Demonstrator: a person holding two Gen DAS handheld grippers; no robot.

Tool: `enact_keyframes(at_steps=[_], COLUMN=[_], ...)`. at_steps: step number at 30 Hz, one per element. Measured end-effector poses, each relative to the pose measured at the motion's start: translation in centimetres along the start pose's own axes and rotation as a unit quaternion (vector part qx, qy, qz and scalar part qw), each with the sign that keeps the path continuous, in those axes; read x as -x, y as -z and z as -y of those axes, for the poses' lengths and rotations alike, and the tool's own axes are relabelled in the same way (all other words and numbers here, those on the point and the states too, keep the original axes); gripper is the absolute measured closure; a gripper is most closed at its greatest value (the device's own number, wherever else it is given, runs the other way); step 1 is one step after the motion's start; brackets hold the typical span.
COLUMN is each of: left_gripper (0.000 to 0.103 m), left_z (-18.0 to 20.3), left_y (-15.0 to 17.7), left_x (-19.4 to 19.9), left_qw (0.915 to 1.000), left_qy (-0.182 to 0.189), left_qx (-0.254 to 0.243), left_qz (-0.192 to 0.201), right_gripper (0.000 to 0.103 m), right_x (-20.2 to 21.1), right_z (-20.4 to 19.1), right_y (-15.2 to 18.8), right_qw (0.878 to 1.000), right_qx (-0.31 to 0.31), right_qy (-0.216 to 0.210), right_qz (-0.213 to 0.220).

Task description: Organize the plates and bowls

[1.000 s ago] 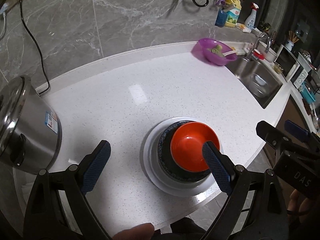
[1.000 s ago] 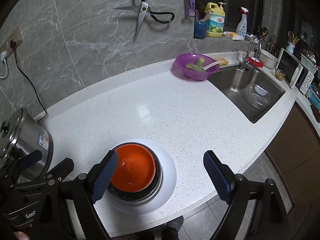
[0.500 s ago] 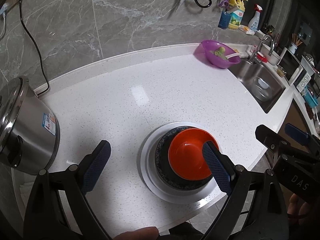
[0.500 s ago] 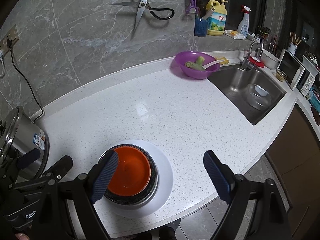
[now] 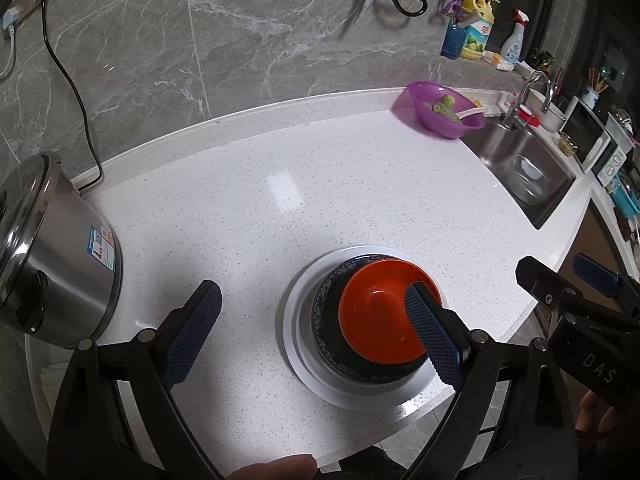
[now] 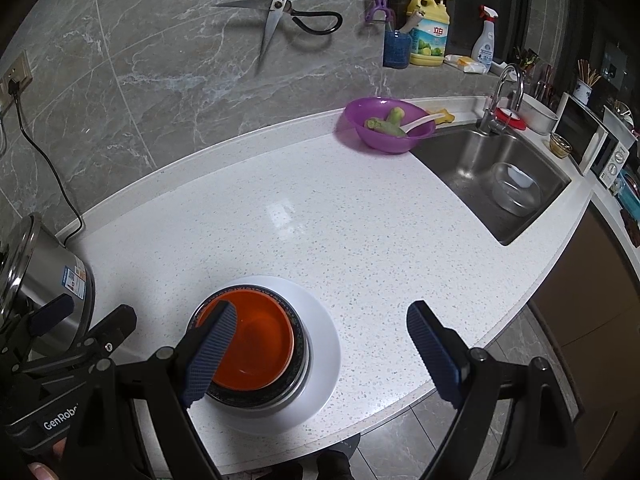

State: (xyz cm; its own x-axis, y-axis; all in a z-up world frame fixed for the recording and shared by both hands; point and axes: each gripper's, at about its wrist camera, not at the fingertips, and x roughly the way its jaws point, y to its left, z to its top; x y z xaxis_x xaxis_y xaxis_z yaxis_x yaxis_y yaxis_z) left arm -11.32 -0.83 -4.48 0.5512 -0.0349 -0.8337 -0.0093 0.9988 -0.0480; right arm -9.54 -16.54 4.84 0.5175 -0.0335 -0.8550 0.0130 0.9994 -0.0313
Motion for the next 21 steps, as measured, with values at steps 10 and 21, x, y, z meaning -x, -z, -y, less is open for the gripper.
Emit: enact_keyframes(at_steps=[10, 21], left_gripper=[0.010, 0.010], left_z=[-0.21, -0.30], left_y=[0.29, 0.31], left_x=[0.31, 0.36], left_qw=[1.0000, 1.0000], left_qy=[-0.003, -0.004], left_qx=[0.005, 0.006], left_qz=[0.002, 0.002], right_gripper=[0.014, 0.014], right_x=[0.09, 0.14], right_z=[-0.22, -0.29], right_y=[0.18, 0.22], right_qw=[1.000, 1.000], right_qx=[0.002, 0.001], right_qy=[-0.001, 0.000], right_qz=[0.000, 0.000])
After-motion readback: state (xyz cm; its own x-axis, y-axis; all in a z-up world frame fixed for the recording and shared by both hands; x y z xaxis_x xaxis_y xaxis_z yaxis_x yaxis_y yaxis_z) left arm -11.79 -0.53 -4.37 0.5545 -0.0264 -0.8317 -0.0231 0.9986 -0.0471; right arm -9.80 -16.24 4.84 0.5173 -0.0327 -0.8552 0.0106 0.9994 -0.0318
